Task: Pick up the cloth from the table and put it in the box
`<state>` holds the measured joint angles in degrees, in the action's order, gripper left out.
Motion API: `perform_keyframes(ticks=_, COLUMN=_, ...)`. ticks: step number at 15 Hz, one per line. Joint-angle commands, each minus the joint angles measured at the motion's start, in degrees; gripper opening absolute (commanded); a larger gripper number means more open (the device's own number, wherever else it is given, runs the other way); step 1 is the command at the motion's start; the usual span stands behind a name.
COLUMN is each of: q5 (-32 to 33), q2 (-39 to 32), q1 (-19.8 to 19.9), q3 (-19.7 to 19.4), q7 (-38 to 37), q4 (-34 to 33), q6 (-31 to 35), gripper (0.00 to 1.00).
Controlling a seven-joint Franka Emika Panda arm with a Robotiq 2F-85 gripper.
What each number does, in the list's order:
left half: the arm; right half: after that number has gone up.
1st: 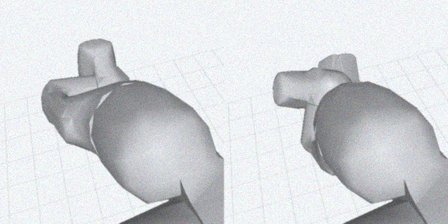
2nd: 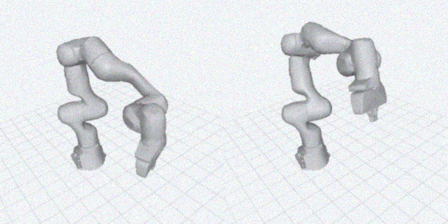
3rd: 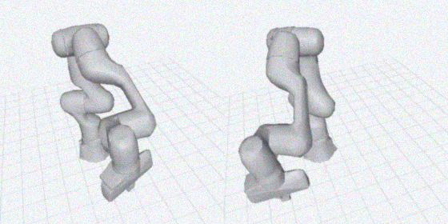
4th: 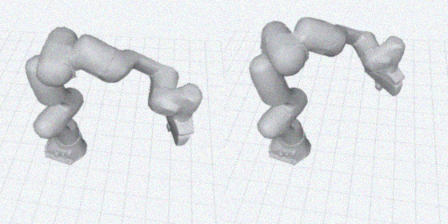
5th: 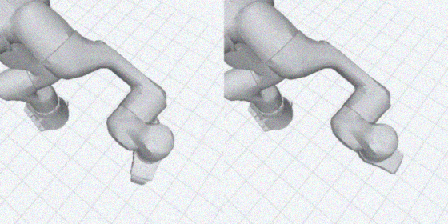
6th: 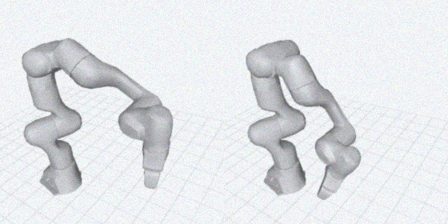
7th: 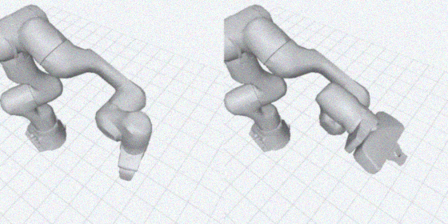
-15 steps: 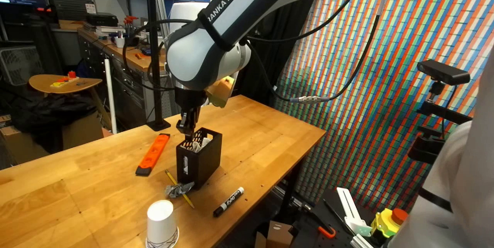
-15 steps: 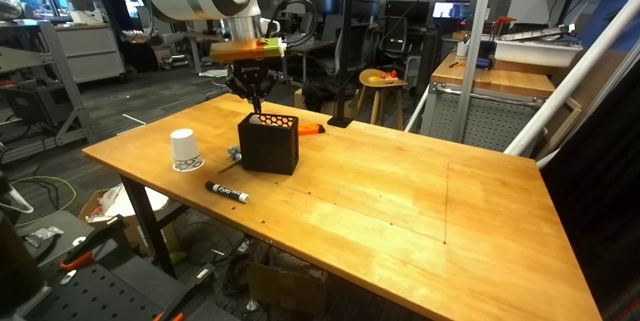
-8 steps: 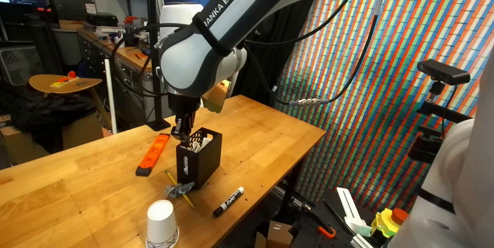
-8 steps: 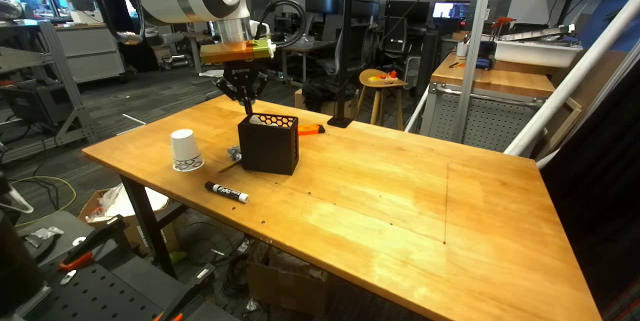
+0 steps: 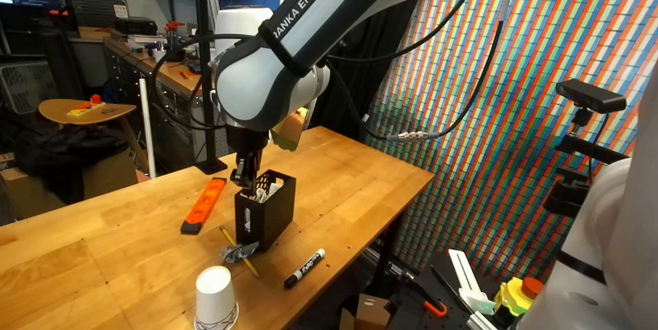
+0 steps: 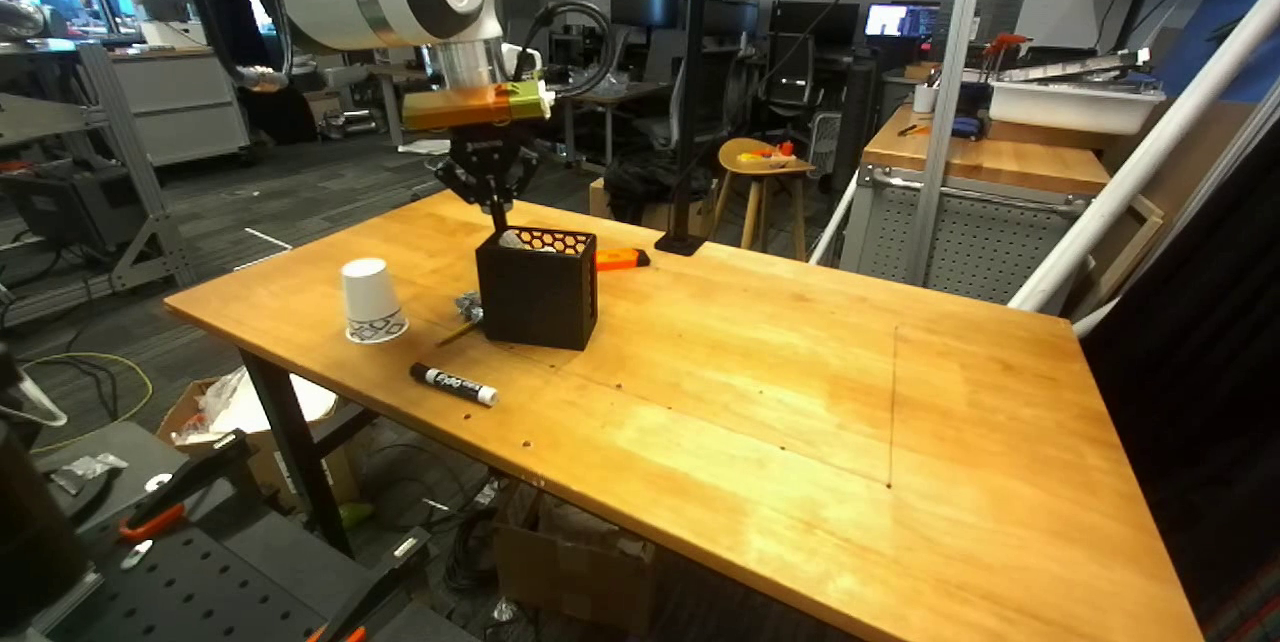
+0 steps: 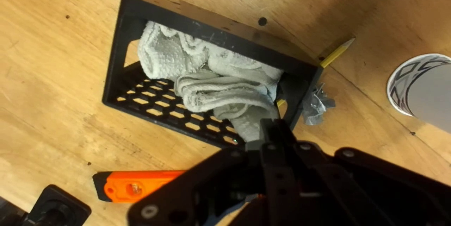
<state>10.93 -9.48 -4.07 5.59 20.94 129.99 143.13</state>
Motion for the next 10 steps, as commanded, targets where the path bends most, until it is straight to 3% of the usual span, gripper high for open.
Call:
perform_keyframes(ticks=1, q5=0.4, q2=-1.0, q1=0.1, q3=-0.1, q7=-0.6, q4=-1.0, q6=0.8, gripper=0.06)
perform_keyframes(ticks=10, q5=-1.1, q2=-6.3, q1=2.0, q3=0.0, q7=2.1, q4=-3.2, q6=2.2, gripper=0.07)
